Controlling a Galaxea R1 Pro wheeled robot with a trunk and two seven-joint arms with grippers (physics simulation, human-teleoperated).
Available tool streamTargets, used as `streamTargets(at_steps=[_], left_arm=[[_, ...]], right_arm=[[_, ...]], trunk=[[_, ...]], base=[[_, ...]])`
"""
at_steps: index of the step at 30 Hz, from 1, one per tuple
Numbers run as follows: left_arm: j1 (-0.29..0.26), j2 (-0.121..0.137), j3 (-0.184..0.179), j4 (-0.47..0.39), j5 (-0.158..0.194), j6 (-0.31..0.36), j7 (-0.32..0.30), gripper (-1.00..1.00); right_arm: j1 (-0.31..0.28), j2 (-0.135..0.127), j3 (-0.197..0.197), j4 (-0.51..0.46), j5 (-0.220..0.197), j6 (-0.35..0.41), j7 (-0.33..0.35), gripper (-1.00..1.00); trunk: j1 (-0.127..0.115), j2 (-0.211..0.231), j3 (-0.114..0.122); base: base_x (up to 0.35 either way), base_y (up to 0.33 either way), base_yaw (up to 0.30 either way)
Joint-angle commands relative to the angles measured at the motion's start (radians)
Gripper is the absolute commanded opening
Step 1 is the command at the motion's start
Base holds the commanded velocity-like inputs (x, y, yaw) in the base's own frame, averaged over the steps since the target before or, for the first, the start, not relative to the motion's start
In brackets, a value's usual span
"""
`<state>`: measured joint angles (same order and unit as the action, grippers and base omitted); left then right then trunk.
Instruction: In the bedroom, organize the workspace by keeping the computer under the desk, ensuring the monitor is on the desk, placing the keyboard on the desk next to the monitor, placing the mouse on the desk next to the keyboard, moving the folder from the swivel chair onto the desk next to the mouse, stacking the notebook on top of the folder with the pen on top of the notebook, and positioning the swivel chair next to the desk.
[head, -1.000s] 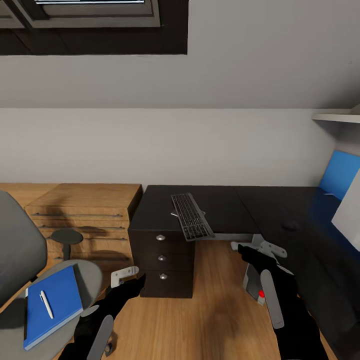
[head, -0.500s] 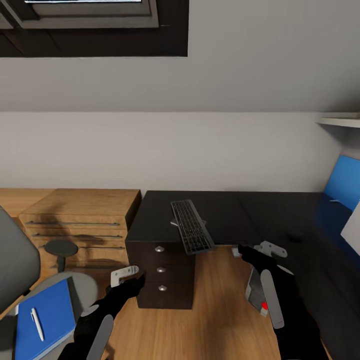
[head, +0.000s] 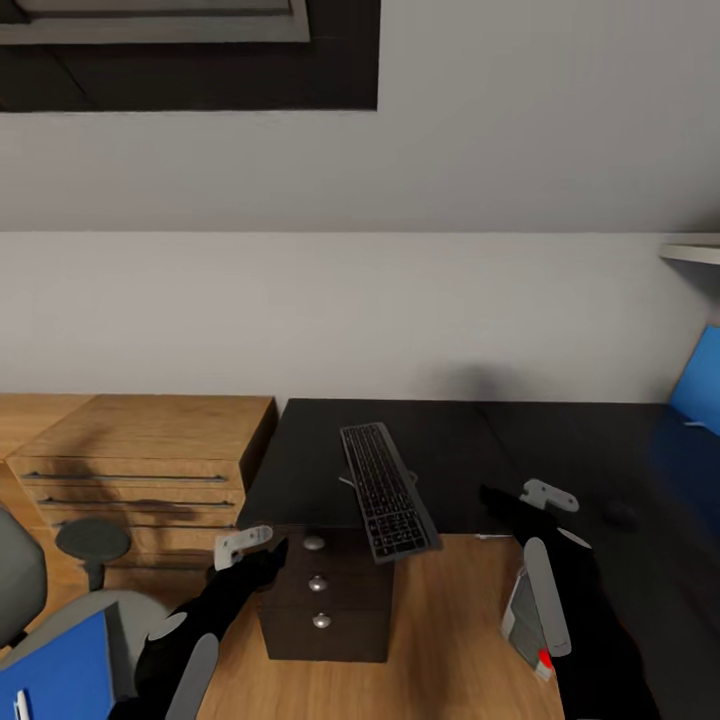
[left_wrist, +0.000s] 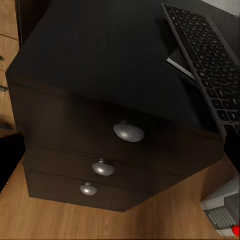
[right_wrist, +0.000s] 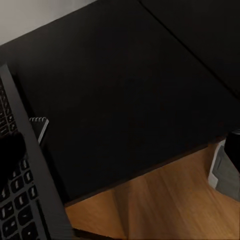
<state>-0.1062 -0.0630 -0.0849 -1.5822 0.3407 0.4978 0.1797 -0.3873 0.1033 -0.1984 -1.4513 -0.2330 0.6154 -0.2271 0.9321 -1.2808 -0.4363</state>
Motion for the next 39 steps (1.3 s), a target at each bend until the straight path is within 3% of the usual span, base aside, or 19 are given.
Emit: streamTargets(at_steps=[1,11,15,17,18,21,22,28,39], left_arm=[[0.0,0.0,-0.001,-0.005,0.011,0.004,0.009,1.0],[0.004,0.0,-0.001,-0.017,0.011,0.004,0.009,1.0],[0.006,0.0,-0.001,-0.019,0.011,0.004,0.009,1.0],[0.007,0.0,-0.001,-0.019,0.011,0.004,0.009,1.0],[0.009,0.0,-0.001,-0.019,0.011,0.004,0.009,1.0],[0.011,0.0,-0.001,-0.019,0.011,0.004,0.009,1.0],[0.013,0.0,-0.001,-0.019,0.011,0.004,0.009,1.0],[0.014,0.0,-0.001,-0.019,0.011,0.004,0.009,1.0],[0.014,0.0,-0.001,-0.018,0.011,0.005,0.01,1.0]], right_arm=[[-0.001,0.0,-0.001,-0.001,-0.01,0.003,-0.008,1.0],[-0.001,-0.017,-0.016,0.009,-0.006,-0.005,-0.015,1.0],[-0.002,-0.061,-0.027,0.059,-0.005,-0.039,-0.05,1.0],[-0.006,-0.089,-0.029,0.111,-0.006,-0.073,-0.104,1.0],[-0.013,-0.108,-0.03,0.174,-0.006,-0.114,-0.174,1.0],[-0.029,-0.119,-0.03,0.229,-0.006,-0.158,-0.239,1.0],[-0.051,-0.138,-0.03,0.28,-0.007,-0.202,-0.313,1.0],[-0.064,-0.182,-0.039,0.314,-0.01,-0.229,-0.348,1.0],[-0.088,-0.219,-0.094,0.359,-0.011,-0.232,-0.351,1.0]], trunk=[[-0.003,0.007,0.002],[-0.042,0.077,0.033],[-0.057,0.105,0.046],[-0.057,0.105,0.046],[-0.057,0.105,0.046],[-0.057,0.105,0.046],[-0.057,0.105,0.046],[-0.057,0.105,0.046],[-0.057,0.105,0.046]], base=[[0.321,0.0,0.0],[0.319,0.0,0.0],[0.316,0.0,0.0],[0.304,0.0,0.0],[0.242,0.0,0.0],[0.158,0.0,0.0],[0.03,0.0,0.0],[0.011,0.0,0.0],[0.0,-0.139,0.0]])
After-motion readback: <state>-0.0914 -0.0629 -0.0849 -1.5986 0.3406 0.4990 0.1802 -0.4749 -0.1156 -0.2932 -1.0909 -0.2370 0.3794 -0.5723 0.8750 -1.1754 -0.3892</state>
